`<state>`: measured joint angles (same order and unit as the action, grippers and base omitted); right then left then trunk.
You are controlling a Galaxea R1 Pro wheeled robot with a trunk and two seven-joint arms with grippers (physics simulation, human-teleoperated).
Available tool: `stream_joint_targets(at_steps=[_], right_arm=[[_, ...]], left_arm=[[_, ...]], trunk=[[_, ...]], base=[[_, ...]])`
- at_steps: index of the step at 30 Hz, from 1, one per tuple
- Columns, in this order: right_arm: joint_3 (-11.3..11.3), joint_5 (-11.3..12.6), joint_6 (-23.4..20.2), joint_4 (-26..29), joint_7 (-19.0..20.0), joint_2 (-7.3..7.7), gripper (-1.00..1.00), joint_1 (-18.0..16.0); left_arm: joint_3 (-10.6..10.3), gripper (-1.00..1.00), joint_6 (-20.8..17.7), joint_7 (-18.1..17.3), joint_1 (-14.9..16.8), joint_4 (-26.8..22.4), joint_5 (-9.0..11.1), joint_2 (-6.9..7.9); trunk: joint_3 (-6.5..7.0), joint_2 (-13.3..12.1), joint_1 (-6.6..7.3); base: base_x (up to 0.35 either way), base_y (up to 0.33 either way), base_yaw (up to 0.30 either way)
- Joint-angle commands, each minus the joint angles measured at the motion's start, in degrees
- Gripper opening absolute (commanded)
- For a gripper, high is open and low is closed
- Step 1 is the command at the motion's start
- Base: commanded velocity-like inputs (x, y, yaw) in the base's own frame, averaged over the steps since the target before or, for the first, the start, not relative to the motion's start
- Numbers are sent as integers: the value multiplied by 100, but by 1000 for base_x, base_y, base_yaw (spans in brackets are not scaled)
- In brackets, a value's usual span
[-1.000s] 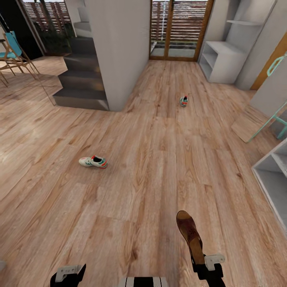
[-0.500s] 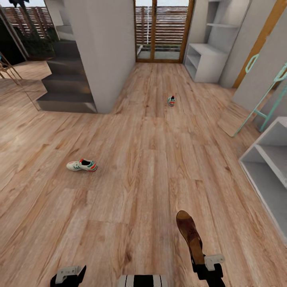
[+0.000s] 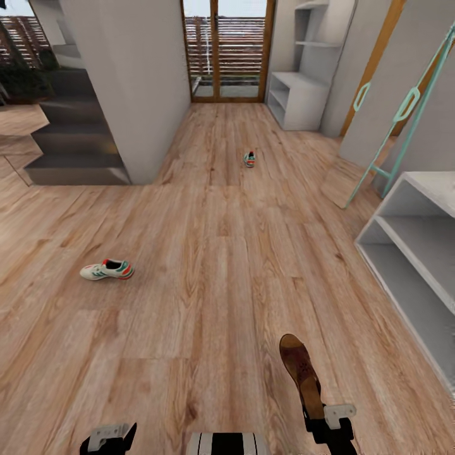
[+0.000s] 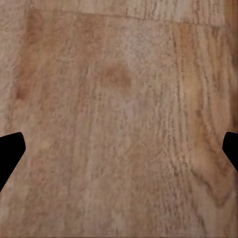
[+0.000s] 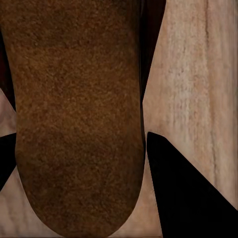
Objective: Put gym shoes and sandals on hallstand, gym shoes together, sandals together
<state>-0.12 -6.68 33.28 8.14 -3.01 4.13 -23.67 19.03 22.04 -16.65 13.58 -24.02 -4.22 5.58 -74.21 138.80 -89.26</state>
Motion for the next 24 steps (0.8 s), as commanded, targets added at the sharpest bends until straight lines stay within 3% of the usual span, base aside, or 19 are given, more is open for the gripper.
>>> stream_joint_targets(at_steps=[1,24], right_arm=[[-4,-43,15,-5,-25,0,-100,-5],[2,-44,15,-14,-22,0,-100,-5]], left_arm=[[48,100,19,-40,4,3,-44,-4],[49,100,19,-40,4,2,-44,-4]], trunk=[[3,3,0],[163,3,0]], base=[[0,0,-223],[4,0,-223]])
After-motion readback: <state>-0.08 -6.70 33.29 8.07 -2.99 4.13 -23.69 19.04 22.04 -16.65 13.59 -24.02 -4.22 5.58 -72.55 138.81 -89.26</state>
